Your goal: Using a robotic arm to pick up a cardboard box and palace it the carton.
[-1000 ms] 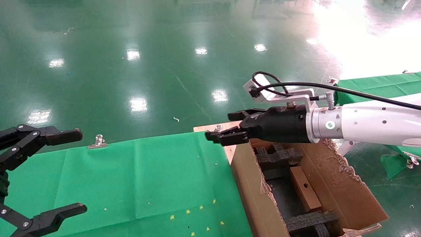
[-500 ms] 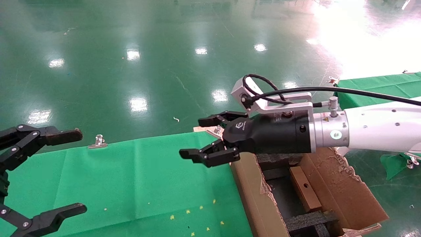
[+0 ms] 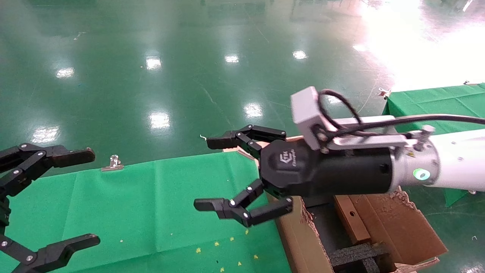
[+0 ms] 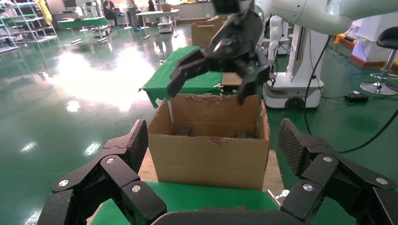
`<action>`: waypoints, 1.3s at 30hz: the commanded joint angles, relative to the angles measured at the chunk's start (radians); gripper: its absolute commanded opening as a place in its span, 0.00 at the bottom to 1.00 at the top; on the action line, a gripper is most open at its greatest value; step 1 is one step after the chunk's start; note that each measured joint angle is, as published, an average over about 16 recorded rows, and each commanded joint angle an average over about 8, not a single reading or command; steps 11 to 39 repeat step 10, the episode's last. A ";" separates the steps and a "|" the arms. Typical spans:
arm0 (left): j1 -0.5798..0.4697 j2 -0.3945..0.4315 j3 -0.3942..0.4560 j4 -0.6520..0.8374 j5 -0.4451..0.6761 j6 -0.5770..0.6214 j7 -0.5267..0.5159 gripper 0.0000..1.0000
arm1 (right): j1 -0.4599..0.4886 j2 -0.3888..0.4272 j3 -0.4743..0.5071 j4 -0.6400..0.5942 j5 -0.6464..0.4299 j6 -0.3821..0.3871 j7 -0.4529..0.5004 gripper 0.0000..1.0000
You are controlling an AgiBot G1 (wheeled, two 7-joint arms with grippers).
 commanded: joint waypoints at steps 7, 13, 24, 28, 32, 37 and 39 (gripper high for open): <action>0.000 0.000 0.000 0.000 0.000 0.000 0.000 1.00 | -0.109 -0.023 0.189 -0.010 0.052 -0.132 -0.118 1.00; 0.000 0.000 0.000 0.000 0.000 0.000 0.000 1.00 | -0.121 -0.025 0.212 -0.011 0.058 -0.148 -0.130 1.00; 0.000 0.000 0.000 0.000 0.000 0.000 0.000 1.00 | -0.121 -0.025 0.212 -0.011 0.058 -0.148 -0.130 1.00; 0.000 0.000 0.000 0.000 0.000 0.000 0.000 1.00 | -0.121 -0.025 0.212 -0.011 0.058 -0.148 -0.130 1.00; 0.000 0.000 0.000 0.000 0.000 0.000 0.000 1.00 | -0.121 -0.025 0.212 -0.011 0.058 -0.148 -0.130 1.00; 0.000 0.000 0.000 0.000 0.000 0.000 0.000 1.00 | -0.121 -0.025 0.212 -0.011 0.058 -0.148 -0.130 1.00; 0.000 0.000 0.000 0.000 0.000 0.000 0.000 1.00 | -0.121 -0.025 0.212 -0.011 0.058 -0.148 -0.130 1.00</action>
